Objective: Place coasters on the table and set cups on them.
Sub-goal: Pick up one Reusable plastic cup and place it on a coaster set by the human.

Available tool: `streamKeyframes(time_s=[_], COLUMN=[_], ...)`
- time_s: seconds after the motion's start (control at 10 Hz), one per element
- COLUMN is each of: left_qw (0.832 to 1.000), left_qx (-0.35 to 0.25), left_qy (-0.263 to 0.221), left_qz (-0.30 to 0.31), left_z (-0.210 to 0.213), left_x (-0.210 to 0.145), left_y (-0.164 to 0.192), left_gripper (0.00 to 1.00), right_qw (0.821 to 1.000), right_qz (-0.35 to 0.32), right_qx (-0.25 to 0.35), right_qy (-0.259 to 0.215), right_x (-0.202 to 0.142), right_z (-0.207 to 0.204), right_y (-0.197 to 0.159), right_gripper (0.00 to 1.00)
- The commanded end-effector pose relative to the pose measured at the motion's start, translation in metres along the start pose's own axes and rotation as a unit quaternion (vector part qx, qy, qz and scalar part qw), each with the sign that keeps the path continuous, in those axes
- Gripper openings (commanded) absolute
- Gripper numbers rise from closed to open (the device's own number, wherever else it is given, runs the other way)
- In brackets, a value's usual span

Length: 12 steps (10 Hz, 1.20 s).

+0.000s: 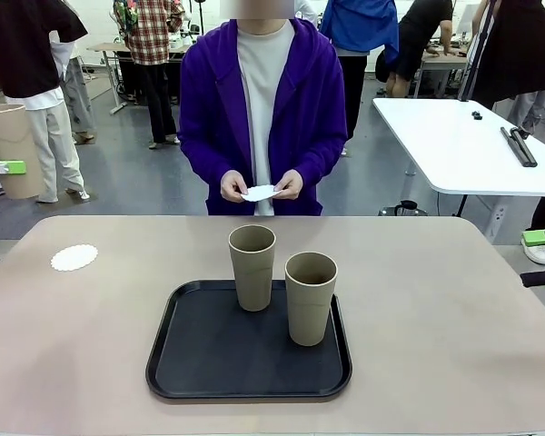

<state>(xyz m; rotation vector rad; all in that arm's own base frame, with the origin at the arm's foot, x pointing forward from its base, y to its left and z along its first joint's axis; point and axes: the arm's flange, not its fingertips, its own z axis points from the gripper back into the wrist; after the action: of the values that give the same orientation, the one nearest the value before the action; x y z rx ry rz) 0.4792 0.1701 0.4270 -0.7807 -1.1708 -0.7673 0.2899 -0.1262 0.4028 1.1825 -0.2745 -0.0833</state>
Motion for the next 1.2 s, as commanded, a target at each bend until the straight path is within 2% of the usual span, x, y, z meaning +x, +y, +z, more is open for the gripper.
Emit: streamKeyframes(time_s=[0.0,0.2,0.4,0.8,1.1], left_qw=[0.999,0.996,0.994,0.994,0.993], left_qx=[-0.033,-0.080,-0.095,-0.084,-0.074], left_qy=[-0.007,-0.020,-0.036,-0.002,0.019], left_qz=[-0.018,-0.024,-0.030,-0.069,-0.090], left_z=[-0.009,-0.020,-0.021,-0.037,-0.050], left_x=[-0.027,-0.036,-0.071,-0.102,-0.109], left_y=[0.010,0.027,0.024,0.037,0.048], left_gripper=[0.84,0.84,0.84,0.84,0.84], right_qw=[1.000,1.000,1.000,1.000,1.000], right_qz=[0.003,0.003,0.003,0.003,0.003], right_qx=[0.004,0.004,0.004,0.004,0.004], right_qy=[-0.003,-0.003,-0.003,-0.003,-0.003], right_x=[0.001,0.001,0.001,0.001,0.001], right_z=[0.001,0.001,0.001,0.001,0.001], right_y=[0.001,0.001,0.001,0.001,0.001], right_gripper=[1.00,1.00,1.00,1.00,1.00])
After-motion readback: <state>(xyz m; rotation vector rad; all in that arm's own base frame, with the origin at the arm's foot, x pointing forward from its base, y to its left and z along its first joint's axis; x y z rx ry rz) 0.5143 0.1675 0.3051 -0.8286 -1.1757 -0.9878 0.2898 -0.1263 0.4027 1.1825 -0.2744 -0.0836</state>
